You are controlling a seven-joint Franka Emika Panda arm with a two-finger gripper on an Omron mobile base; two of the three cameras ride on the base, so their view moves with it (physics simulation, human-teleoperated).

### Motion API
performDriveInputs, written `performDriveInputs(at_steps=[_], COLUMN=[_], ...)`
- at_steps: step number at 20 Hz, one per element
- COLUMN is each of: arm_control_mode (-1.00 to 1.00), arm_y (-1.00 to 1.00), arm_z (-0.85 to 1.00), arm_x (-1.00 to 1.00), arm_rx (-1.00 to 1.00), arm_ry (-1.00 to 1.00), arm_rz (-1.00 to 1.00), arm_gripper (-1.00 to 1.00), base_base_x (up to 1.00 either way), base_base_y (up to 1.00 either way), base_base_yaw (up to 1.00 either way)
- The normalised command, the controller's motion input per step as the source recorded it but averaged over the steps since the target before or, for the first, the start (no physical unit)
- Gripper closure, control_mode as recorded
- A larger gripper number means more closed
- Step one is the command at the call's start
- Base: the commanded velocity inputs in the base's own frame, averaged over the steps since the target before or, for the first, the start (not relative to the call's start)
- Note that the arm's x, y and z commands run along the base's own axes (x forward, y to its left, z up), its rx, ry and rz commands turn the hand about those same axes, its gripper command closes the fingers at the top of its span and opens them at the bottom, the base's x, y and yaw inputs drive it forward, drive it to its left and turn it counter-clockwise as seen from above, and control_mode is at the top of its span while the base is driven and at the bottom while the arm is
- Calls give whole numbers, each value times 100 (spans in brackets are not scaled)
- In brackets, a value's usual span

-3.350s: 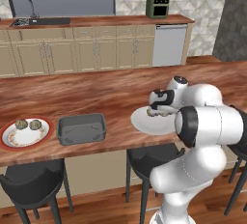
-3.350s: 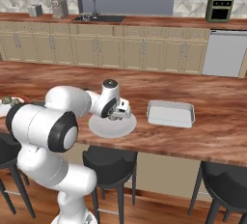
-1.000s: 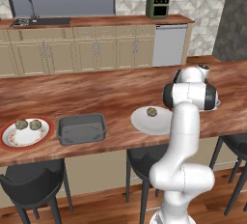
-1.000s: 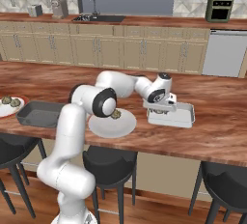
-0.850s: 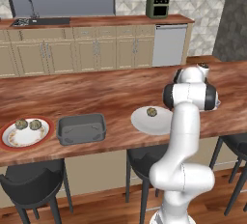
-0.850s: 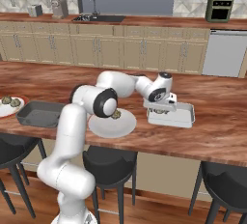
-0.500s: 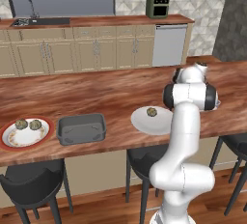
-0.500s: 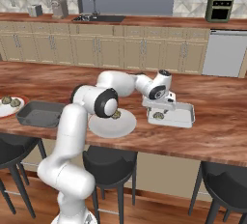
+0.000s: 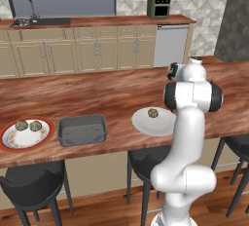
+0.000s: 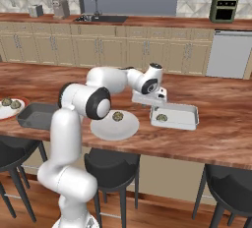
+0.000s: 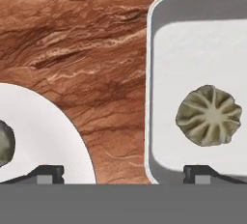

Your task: Place two dumplings into each of the tupperware containers and then place the containers in the fridge.

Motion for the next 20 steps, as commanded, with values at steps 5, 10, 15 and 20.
performDriveInputs(at_steps=[5,10,15,20], arm_control_mode=[-100,-100,-100,-100], arm_y=[100,90,46,12], arm_z=[8,11,3,-7], arm_x=[-43,-45,0,39], arm_rx=[-5,-4,0,0], arm_ry=[0,0,0,0], arm_rz=[-4,-3,0,0], arm_gripper=[-100,-100,-100,-100], base_base_x=[0,0,0,0], base_base_y=[0,0,0,0], base_base_yaw=[0,0,0,0])
